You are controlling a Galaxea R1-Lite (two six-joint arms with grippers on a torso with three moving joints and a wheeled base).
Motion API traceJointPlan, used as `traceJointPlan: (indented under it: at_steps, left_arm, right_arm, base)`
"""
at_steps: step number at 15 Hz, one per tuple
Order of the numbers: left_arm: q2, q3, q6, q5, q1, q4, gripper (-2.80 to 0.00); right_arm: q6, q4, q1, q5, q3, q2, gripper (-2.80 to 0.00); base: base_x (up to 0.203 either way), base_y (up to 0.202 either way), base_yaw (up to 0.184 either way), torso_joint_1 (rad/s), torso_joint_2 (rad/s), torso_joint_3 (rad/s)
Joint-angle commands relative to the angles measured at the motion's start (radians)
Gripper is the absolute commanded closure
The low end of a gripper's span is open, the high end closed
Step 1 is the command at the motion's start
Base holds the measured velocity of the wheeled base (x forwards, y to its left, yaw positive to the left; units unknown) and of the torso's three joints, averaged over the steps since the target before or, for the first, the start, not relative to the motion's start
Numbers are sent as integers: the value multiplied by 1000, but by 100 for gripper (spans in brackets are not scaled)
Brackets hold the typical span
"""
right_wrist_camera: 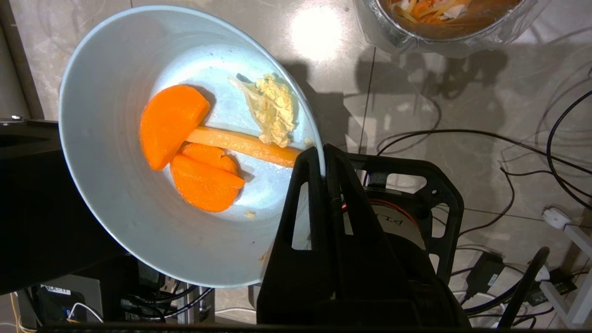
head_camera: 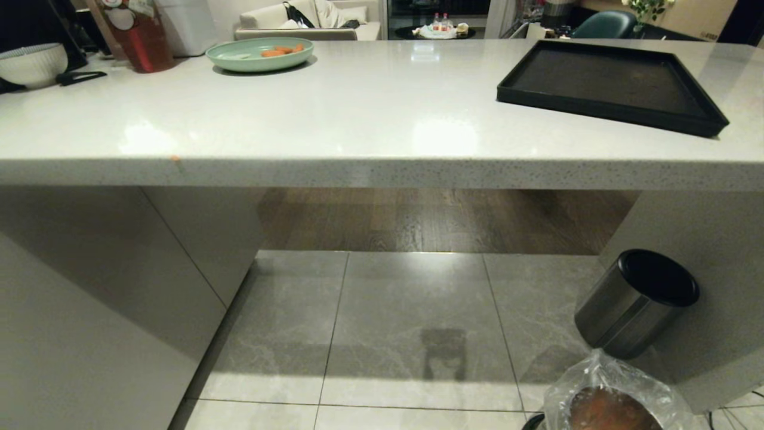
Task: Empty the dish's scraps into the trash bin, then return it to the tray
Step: Move the bowl over the trash can
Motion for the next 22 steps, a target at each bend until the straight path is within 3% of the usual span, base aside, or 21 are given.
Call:
traceJointPlan:
  at_steps: [1, 11, 22]
  left_arm:
    - [1, 0, 0, 1, 0, -1, 0]
    - [1, 0, -1, 0, 0, -1, 0]
    - [0, 0, -1, 0, 0, -1, 0]
  right_arm:
    - [2, 6, 0, 1, 1, 8, 0]
    - [0, 6, 0, -1, 3, 7, 0]
    - [0, 5, 0, 1, -2, 8, 0]
  base:
    - [0, 0, 0, 0, 0, 0]
    - [-163, 0, 0, 2, 4, 3]
    - [-5, 0, 0, -1, 0, 1]
